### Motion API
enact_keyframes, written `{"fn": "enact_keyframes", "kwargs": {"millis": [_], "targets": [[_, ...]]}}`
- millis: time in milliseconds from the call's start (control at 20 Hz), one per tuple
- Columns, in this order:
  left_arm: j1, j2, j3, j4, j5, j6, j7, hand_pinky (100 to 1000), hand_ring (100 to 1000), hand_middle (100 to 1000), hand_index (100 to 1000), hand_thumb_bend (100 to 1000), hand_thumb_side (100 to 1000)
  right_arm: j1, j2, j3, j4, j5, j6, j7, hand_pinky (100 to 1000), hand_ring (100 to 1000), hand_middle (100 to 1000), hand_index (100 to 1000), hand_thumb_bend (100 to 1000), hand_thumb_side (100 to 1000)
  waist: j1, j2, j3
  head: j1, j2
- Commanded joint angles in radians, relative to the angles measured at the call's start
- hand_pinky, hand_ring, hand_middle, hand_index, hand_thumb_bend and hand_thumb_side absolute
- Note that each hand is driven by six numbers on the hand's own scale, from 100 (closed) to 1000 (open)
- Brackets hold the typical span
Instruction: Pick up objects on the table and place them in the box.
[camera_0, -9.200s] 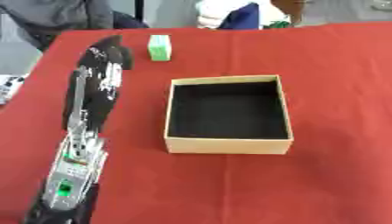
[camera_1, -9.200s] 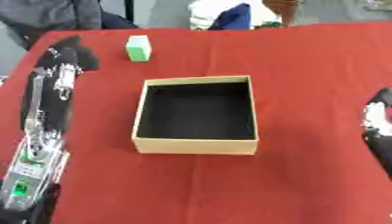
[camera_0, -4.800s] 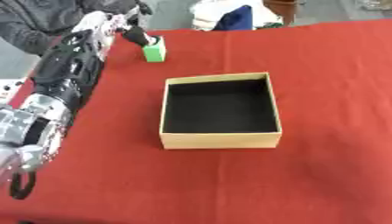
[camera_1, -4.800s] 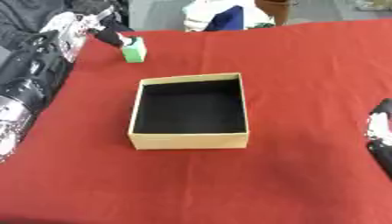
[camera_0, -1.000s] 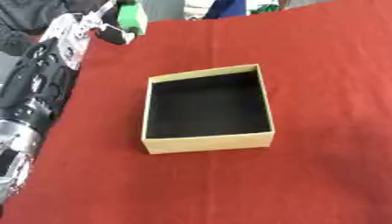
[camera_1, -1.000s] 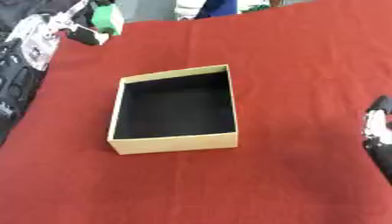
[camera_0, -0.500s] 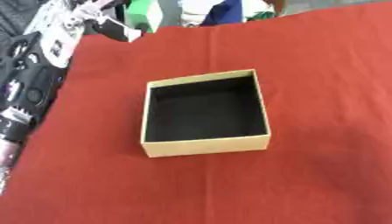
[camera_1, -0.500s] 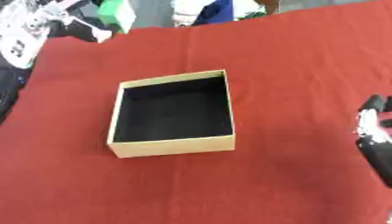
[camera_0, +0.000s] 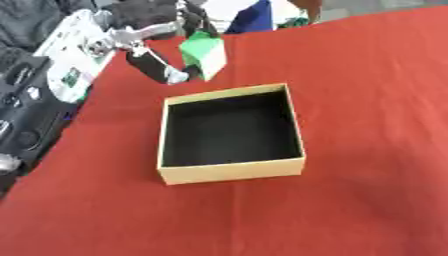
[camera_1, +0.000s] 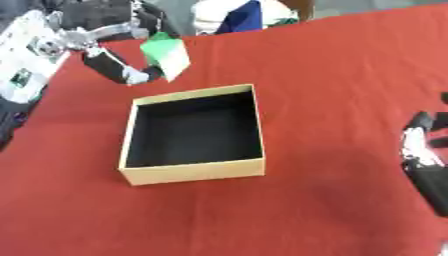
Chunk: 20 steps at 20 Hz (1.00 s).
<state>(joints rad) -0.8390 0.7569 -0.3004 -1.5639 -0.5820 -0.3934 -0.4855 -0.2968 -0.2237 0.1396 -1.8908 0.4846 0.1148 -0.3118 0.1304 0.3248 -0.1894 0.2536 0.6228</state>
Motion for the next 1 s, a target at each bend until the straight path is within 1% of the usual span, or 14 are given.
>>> {"fn": "enact_keyframes", "kwargs": {"millis": [50, 200, 400, 450, 500, 550, 600, 650, 700, 750, 800, 950, 1000], "targets": [[0.003, 0.038, -0.036, -0.025, 0.014, -0.009, -0.024, 693, 609, 559, 752, 217, 158, -0.011, -0.008, 0.000, -0.016, 0.008, -0.004, 0.006, 531, 755, 503, 835, 100, 536, -0.003, -0.024, 0.000, -0.001, -0.013], [0.011, 0.019, -0.075, -0.001, 0.008, -0.029, -0.031, 694, 622, 576, 762, 212, 172, -0.014, -0.008, 0.000, -0.016, 0.008, -0.005, 0.006, 531, 755, 503, 835, 100, 535, -0.003, -0.024, -0.001, 0.000, -0.015], [0.021, -0.019, -0.115, 0.036, -0.022, -0.058, -0.029, 712, 669, 633, 785, 241, 213, -0.015, -0.007, 0.001, -0.016, 0.008, -0.005, 0.009, 532, 755, 502, 835, 100, 534, -0.006, -0.022, -0.003, 0.001, -0.018], [0.025, -0.024, -0.120, 0.042, -0.033, -0.066, -0.026, 731, 701, 674, 801, 263, 230, -0.016, -0.007, 0.000, -0.017, 0.009, -0.005, 0.009, 532, 755, 502, 835, 100, 533, -0.007, -0.022, -0.003, 0.001, -0.019], [0.030, -0.028, -0.122, 0.046, -0.046, -0.071, -0.019, 737, 710, 685, 804, 268, 234, -0.016, -0.007, 0.000, -0.017, 0.008, -0.005, 0.008, 532, 755, 502, 835, 100, 533, -0.007, -0.021, -0.003, 0.001, -0.020], [0.035, -0.030, -0.121, 0.049, -0.060, -0.076, -0.009, 759, 745, 729, 822, 299, 259, -0.016, -0.006, 0.000, -0.017, 0.008, -0.004, 0.009, 532, 756, 502, 835, 100, 534, -0.008, -0.021, -0.002, 0.001, -0.020], [0.040, -0.031, -0.120, 0.049, -0.075, -0.079, 0.004, 775, 763, 750, 830, 333, 300, -0.017, -0.006, 0.000, -0.017, 0.008, -0.005, 0.009, 532, 756, 502, 835, 100, 533, -0.008, -0.021, -0.002, 0.000, -0.021], [0.046, -0.031, -0.116, 0.047, -0.090, -0.082, 0.020, 798, 788, 777, 839, 386, 360, -0.017, -0.006, 0.000, -0.017, 0.008, -0.005, 0.009, 532, 756, 502, 835, 100, 533, -0.008, -0.021, -0.002, 0.000, -0.022], [0.052, -0.029, -0.111, 0.041, -0.105, -0.083, 0.038, 802, 793, 781, 841, 397, 371, -0.017, -0.006, -0.001, -0.017, 0.008, -0.005, 0.009, 532, 756, 502, 835, 100, 533, -0.009, -0.020, -0.001, -0.001, -0.023], [0.059, -0.026, -0.101, 0.033, -0.119, -0.080, 0.059, 815, 812, 800, 851, 454, 430, -0.018, -0.006, -0.001, -0.017, 0.008, -0.004, 0.009, 532, 756, 502, 835, 100, 533, -0.009, -0.020, 0.000, -0.002, -0.025], [0.068, -0.022, -0.090, 0.022, -0.131, -0.076, 0.081, 823, 825, 813, 857, 486, 465, -0.018, -0.006, -0.001, -0.017, 0.008, -0.004, 0.009, 532, 756, 502, 835, 100, 533, -0.009, -0.020, 0.001, -0.002, -0.026], [0.098, -0.005, -0.046, -0.023, -0.160, -0.051, 0.146, 836, 837, 826, 869, 515, 502, -0.018, -0.006, -0.002, -0.017, 0.009, -0.004, 0.009, 533, 756, 502, 835, 100, 532, -0.011, -0.019, 0.005, -0.003, -0.029], [0.110, 0.001, -0.027, -0.043, -0.165, -0.040, 0.166, 835, 836, 825, 869, 511, 499, -0.018, -0.006, -0.003, -0.017, 0.009, -0.004, 0.009, 533, 756, 502, 835, 100, 532, -0.012, -0.019, 0.006, -0.004, -0.030]]}}
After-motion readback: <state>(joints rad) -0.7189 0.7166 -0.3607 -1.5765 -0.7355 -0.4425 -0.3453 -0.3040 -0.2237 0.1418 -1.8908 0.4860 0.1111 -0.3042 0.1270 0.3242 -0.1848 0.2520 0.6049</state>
